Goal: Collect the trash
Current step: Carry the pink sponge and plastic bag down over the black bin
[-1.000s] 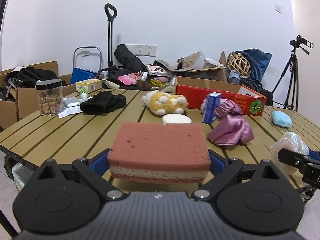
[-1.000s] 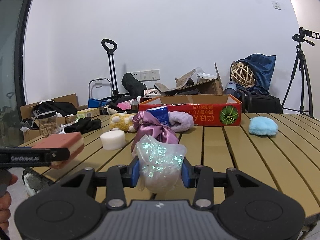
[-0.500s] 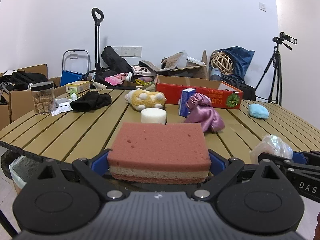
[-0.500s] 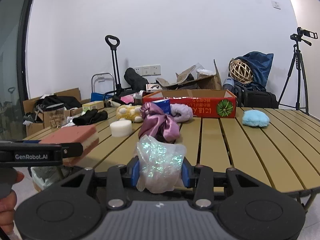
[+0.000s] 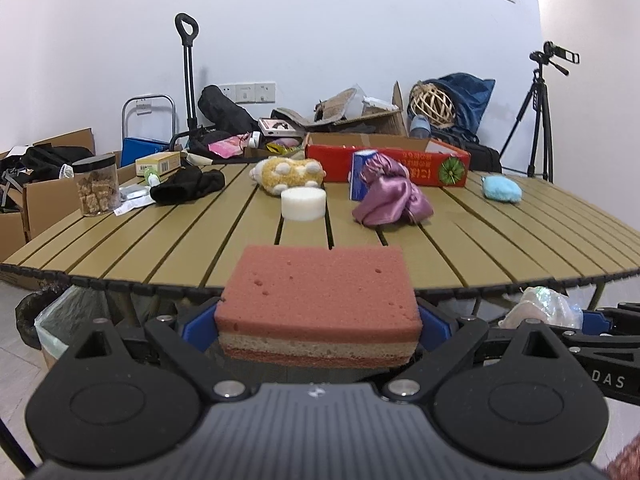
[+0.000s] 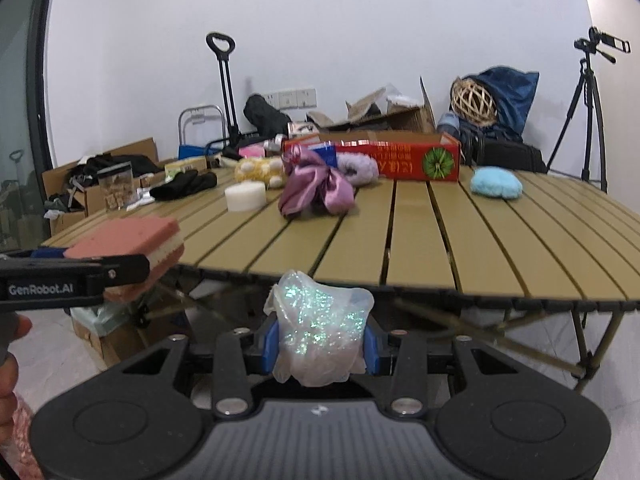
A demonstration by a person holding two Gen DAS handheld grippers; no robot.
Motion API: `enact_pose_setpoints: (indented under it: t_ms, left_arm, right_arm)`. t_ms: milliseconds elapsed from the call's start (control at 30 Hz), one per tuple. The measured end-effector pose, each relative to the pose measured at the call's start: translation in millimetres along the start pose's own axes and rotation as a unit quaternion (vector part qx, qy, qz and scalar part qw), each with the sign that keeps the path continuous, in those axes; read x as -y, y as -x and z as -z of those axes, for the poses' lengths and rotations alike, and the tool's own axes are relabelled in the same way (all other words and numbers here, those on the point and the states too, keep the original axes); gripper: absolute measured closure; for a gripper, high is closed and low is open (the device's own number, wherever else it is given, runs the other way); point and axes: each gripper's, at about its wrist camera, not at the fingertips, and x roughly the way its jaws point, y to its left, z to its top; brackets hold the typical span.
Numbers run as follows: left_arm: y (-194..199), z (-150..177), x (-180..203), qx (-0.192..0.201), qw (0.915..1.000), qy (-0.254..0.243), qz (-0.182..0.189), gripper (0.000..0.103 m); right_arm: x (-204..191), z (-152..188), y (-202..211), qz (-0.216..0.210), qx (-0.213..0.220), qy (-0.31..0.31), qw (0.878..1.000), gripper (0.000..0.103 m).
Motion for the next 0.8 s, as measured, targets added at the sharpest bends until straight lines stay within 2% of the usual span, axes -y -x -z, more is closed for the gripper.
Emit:
enact_pose_setpoints:
  t_ms: [267, 567, 800]
  left_arm:
    - [5, 28, 3, -0.044, 0.9989, -0.014, 0.005, 0.005]
    - [-5, 62, 2, -0.11, 0.9937, -0.023, 0.006, 0.006]
    - [-11, 75, 0, -0.138, 0.99, -0.027, 0.001, 0.006]
  right_arm:
    - [0, 31, -2, 0.01, -0.064, -0.008, 0.998, 0.064]
    - [3, 57, -8, 0.018, -0.121, -0.005, 0.992, 0.064]
    - [0, 72, -19, 0.024, -0.168, 0.006, 0.985, 0.064]
